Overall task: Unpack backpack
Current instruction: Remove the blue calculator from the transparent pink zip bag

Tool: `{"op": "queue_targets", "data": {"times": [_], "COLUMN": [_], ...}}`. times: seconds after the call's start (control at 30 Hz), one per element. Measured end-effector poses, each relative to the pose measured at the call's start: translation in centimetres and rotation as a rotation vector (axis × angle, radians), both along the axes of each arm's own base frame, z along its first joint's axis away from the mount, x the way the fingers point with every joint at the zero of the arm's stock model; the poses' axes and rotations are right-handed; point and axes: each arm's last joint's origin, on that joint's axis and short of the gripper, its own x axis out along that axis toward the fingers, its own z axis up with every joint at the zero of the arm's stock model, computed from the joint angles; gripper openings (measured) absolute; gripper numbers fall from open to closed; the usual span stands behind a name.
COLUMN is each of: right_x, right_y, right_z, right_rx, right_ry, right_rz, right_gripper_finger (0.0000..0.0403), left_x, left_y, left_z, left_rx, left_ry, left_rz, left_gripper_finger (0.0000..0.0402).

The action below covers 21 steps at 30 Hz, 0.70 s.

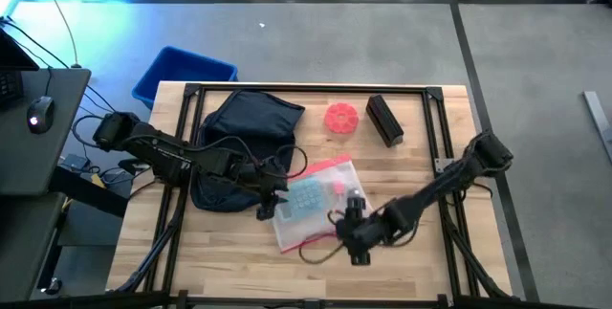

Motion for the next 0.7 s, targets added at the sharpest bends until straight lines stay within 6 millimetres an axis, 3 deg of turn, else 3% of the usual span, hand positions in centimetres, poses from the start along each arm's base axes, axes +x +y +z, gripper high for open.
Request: {"op": "queue_targets", "data": {"times": [0.23,0.4,0.53,0.7], "right_x": [0.8,1.8,2.5,3.8], "right_y": [-0.5,-2.1,-3.6,-4.9], "right_z": [-4.3,-5.9,-5.7,-3.0], "right_rx": [-0.264,-0.302,-0.306,-0.176], "right_ry": [0.064,0.122,0.129,0.11], "right_rz": [-0.017,-0.049,-0.095,-0.115], "right_gripper_finger": [0.0242,0.0205,0.014,0.0033], "left_x": [-0.8,-1.3,-1.6,-1.8], "left_y": [-3.1,-5.9,-7.8,-9.6], "left_z": [0.0,0.6,1.0,0.8], "left_rx": [-0.058,-0.083,-0.084,-0.07], "left_ry": [0.006,-0.087,-0.184,-0.285], "left_rz": [-0.058,-0.012,0.067,0.178], "left_gripper_finger": [0.0137,0.0137,0.0137,0.0137]}}
